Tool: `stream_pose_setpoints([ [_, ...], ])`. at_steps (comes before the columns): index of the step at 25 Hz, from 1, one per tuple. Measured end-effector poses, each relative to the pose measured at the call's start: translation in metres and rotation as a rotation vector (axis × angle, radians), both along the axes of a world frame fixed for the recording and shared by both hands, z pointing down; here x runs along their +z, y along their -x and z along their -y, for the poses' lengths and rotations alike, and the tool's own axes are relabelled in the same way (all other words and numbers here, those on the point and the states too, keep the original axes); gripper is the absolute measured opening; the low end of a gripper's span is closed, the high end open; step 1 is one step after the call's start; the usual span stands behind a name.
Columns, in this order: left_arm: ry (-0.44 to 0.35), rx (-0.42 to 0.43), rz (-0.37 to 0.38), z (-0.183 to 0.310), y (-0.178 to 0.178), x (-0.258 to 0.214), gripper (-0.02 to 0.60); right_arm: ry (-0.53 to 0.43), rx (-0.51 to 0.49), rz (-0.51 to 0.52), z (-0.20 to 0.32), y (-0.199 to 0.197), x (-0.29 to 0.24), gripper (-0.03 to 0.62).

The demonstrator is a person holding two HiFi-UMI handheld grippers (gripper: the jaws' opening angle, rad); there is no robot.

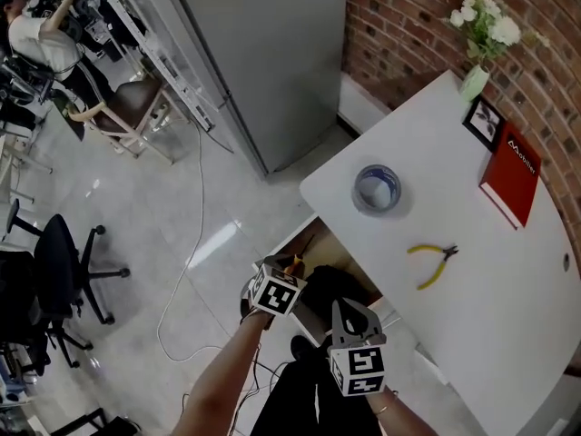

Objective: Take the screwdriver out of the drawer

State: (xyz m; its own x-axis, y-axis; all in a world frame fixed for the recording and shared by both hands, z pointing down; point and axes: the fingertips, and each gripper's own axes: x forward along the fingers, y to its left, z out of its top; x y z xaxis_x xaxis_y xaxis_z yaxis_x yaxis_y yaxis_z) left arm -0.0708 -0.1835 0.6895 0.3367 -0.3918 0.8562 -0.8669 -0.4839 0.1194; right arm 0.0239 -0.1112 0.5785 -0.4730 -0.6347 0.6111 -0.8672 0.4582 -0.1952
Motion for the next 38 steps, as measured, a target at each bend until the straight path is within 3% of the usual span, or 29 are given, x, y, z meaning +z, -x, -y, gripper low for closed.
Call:
stream_pose_setpoints([
  [6,-0.088,-0.094,-0.053,-0.008,0.014,-0.054,0.071,-0.037,-0.034,0.015,0.005,0.012,-0.023,0.002],
  [20,-0.262,-0.237,-0.094,-0.043,0.052,-0.167,0.071,-0.102,-0.102,0.068,0.003,0.043,-0.087,0.002],
  [31,-0.356,-0.381,-0.124,-0.086,0.082,-0.216,0.071,-0.139,-0.18,0.091,0.003,0.065,-0.122,0.002],
  [38,-0.434,-0.517,-0.15,-0.108,0.111,-0.251,0.071,-0.161,-0.247,0.098,-0.001,0.077,-0.143,0.002],
])
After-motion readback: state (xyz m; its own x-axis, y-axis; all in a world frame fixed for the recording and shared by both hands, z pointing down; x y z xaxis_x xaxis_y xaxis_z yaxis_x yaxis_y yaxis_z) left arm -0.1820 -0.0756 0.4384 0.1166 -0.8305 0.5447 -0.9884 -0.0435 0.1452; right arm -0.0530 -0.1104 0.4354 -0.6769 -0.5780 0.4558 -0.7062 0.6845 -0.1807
